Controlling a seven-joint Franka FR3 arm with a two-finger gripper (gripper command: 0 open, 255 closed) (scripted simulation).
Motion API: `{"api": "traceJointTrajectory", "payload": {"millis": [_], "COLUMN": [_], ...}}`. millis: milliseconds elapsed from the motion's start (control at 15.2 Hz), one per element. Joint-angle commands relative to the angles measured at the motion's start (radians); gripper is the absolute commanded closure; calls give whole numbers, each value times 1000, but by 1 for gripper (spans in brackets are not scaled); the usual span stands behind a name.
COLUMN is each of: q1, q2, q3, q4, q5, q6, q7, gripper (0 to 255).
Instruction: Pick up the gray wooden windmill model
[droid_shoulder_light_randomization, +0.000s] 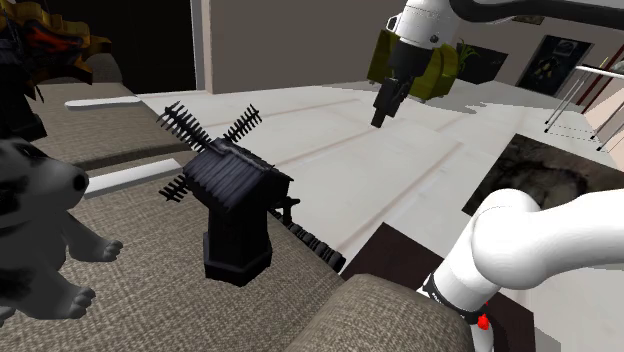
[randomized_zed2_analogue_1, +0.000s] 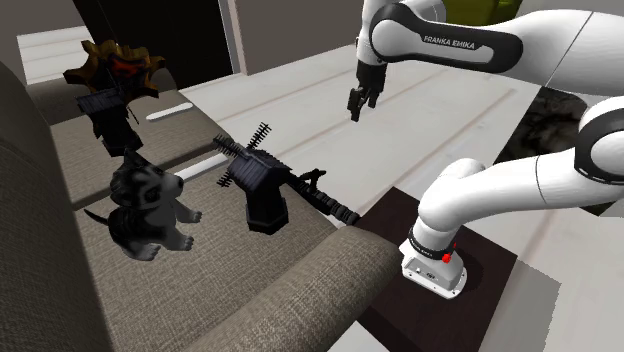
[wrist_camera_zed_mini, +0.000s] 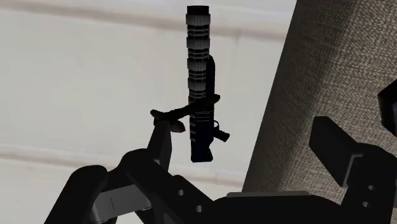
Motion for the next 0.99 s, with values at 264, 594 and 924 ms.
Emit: {"api": "traceJointTrajectory", "payload": {"millis": [264, 594, 924], "q1": [67, 138, 203], "q2": [197, 417, 613], "q3": [21, 68, 135], "q4": [174, 389, 596], "q5": [-34, -80, -138], "q6": [-34, -99, -178], "q7": [-136, -298, -450], "gripper": [0, 0, 0]}}
